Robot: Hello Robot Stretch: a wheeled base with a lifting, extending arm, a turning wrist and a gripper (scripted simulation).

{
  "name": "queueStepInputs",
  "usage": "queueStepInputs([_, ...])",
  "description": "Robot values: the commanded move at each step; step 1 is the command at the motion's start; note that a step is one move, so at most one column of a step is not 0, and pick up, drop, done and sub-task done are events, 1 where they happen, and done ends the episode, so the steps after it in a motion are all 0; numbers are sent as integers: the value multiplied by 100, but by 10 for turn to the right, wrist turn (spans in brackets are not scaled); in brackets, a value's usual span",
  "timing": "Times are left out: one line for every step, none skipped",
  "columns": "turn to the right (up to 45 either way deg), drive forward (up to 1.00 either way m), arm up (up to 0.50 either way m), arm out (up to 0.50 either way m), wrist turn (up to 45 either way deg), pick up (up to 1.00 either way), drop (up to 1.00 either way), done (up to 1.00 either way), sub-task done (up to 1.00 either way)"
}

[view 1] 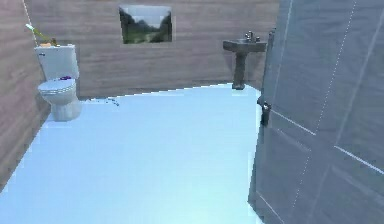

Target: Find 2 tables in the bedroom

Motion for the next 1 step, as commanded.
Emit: queueStepInputs([-60,0,0,0,0,0,0,0,0])
